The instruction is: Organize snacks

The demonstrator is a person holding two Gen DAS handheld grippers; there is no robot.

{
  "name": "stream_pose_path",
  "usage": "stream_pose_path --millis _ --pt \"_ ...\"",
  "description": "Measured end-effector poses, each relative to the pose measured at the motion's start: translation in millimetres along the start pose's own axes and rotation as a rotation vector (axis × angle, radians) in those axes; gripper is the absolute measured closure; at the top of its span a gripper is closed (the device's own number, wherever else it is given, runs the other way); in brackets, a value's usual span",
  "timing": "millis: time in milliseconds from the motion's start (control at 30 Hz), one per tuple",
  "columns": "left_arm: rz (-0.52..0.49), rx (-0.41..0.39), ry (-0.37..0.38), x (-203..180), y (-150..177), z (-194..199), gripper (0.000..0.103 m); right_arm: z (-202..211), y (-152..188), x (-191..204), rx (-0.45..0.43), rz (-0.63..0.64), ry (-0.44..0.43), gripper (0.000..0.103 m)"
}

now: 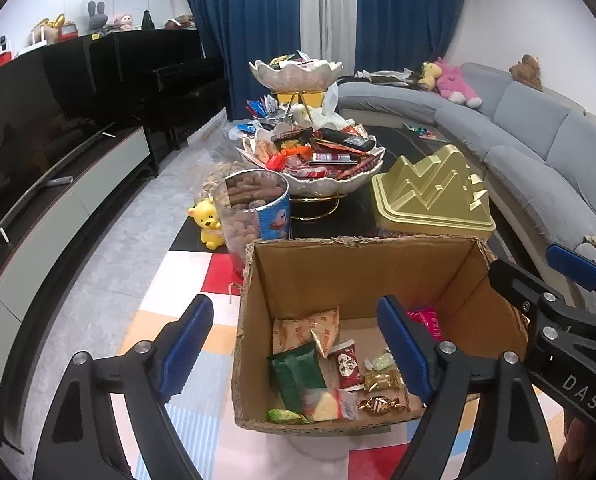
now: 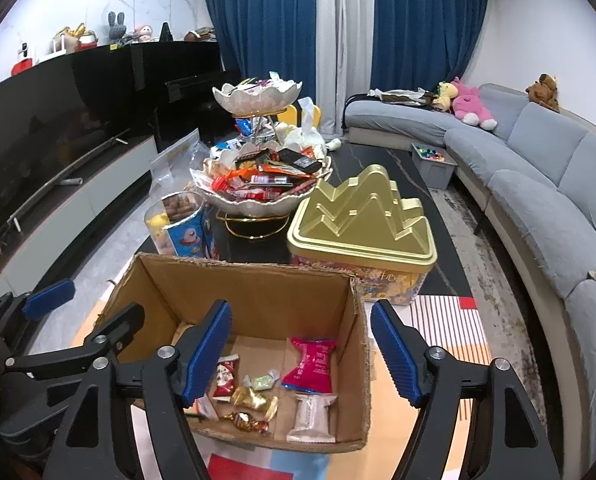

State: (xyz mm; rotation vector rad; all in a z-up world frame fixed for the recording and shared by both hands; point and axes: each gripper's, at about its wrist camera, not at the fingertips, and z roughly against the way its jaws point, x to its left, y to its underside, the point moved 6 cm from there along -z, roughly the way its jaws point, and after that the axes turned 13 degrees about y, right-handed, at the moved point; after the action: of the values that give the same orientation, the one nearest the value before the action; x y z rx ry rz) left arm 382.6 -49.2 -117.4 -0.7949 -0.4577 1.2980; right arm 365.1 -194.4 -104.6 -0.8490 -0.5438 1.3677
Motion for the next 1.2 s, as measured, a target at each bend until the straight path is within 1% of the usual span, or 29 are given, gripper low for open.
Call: stream_pose_path --millis 333,533,867,1200 --pt "-0.003 -0.024 -0.019 0.2 -0.1 21.4 0.01 20.6 -1.1 -6.0 -0.018 -0.009 0.021 0.024" --pt "0.002 -0.041 -0.03 2.7 1.8 38.6 0.006 35.3 0.4 -7.3 -0.024 -0.016 0.029 0.023" --pt "-0.003 -0.066 -0.03 0.1 12.0 71.0 0.005 64.9 10.8 -13.4 -0.028 -0.041 0.036 0.023" --pt "-0.016 -0.082 -0.023 -12.3 23.7 98.8 0.005 91.2 24.5 -21.7 -0.036 -0.044 0.044 0.023"
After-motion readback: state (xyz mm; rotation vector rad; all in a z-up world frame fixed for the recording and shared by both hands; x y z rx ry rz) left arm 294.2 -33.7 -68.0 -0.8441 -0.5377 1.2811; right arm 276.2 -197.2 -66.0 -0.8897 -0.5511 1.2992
